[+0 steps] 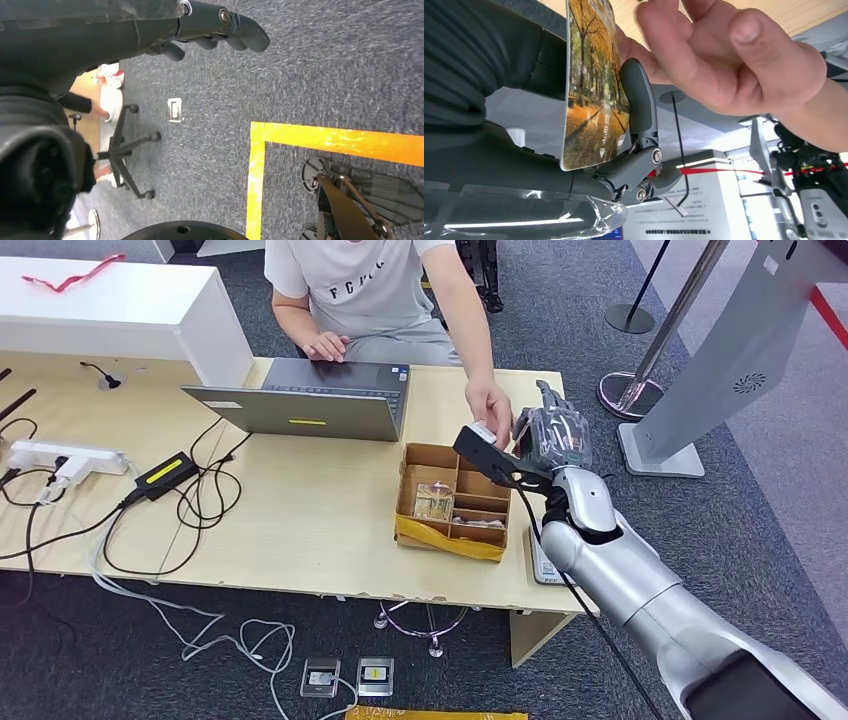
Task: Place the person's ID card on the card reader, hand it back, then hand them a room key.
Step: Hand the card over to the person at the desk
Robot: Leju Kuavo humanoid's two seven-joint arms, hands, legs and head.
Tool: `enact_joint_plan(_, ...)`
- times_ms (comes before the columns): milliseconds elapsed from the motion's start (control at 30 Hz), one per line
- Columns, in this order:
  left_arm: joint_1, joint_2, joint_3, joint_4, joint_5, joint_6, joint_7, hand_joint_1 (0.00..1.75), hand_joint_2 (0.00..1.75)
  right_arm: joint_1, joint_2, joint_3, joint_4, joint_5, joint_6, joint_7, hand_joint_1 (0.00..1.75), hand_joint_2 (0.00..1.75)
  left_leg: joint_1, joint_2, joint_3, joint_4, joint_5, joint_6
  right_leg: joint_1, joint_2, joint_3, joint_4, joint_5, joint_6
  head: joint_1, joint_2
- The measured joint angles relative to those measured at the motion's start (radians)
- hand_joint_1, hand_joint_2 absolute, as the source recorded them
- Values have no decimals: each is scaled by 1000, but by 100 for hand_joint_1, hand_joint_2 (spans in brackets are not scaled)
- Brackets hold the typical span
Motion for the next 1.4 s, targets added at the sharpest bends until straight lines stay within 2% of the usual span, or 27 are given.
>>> enact_joint_plan(233, -15, 0, -17, 0, -37, 0, 23, 0, 0, 19, -56, -8, -9, 13, 1, 33, 175, 175, 0, 0, 0, 0, 0, 0, 0, 0, 0, 0, 0, 0, 0, 0)
enact_joint_plan(267, -18, 0, -21, 0, -40, 0, 29, 0, 0, 22, -65, -11, -13, 16, 1, 37, 169, 175, 0, 0, 0, 0, 0, 0, 0, 0, 0, 0, 0, 0, 0, 0)
enact_joint_plan(367, -25, 0, -26, 0, -43, 0, 51, 0, 0, 36, -88, -18, -29, 28, -2, 47, 84, 175, 0, -1, 0, 0, 0, 0, 0, 0, 0, 0, 0, 0, 0, 0)
enact_joint_plan(400, -26, 0, -27, 0, -44, 0, 58, 0, 0, 43, -96, -21, -36, 33, -4, 50, 61, 175, 0, -1, 0, 0, 0, 0, 0, 0, 0, 0, 0, 0, 0, 0)
enact_joint_plan(433, -27, 0, -28, 0, -44, 0, 65, 0, 0, 50, -103, -24, -42, 39, -7, 53, 61, 175, 0, 0, -1, 0, 0, 0, 0, 0, 0, 0, 0, 0, 0, 0)
enact_joint_plan(467, -27, 0, -29, 0, -44, 1, 69, 0, 0, 57, -109, -28, -48, 46, -10, 56, 46, 175, 0, 0, -1, 0, 0, 0, 0, 0, 0, 0, 0, 0, 0, 0)
enact_joint_plan(567, -27, 0, -29, 0, -44, 1, 74, 0, 0, 74, -125, -34, -62, 61, -14, 59, 0, 44, 0, 0, 0, 0, 0, 0, 0, 0, 0, 0, 0, 0, 0, 0)
enact_joint_plan(600, -27, 0, -29, 0, -44, 1, 75, 0, 0, 78, -130, -35, -65, 65, -16, 60, 0, 0, 0, 0, 0, 0, 0, 0, 0, 0, 0, 0, 0, 0, 0, 0)
enact_joint_plan(833, -27, 1, -29, 0, -48, 0, 85, 0, 0, 91, -151, -47, -87, 97, -35, 65, 0, 0, 0, 1, 0, 0, 0, 0, 0, 0, 0, 0, 0, 0, 0, 0)
enact_joint_plan(967, -27, 1, -30, 0, -51, -2, 89, 0, 0, 94, -160, -50, -103, 107, -28, 68, 0, 175, 0, 1, 0, 0, 0, 0, 0, 0, 0, 0, 0, 0, 0, 0)
enact_joint_plan(1133, -27, 2, -32, 0, -55, -22, 88, 0, 0, 100, -208, -58, -198, 117, 59, 109, 0, 175, 0, 0, 0, 0, 0, 0, 0, 0, 0, 0, 0, 0, 0, 0)
enact_joint_plan(1267, -25, 6, -32, 0, -56, -39, 76, 0, 0, 116, -279, -75, -353, 84, 171, 150, 0, 175, -1, 0, 0, 0, 0, 0, -1, 0, 0, 0, 0, 0, 0, 0)
enact_joint_plan(1400, -21, 8, -31, 0, -42, -42, 56, 0, 0, 136, -338, -77, -520, 72, 223, 158, 0, 175, 0, 1, 0, 0, -1, -1, 0, 0, 0, 0, 0, 0, 0, 0)
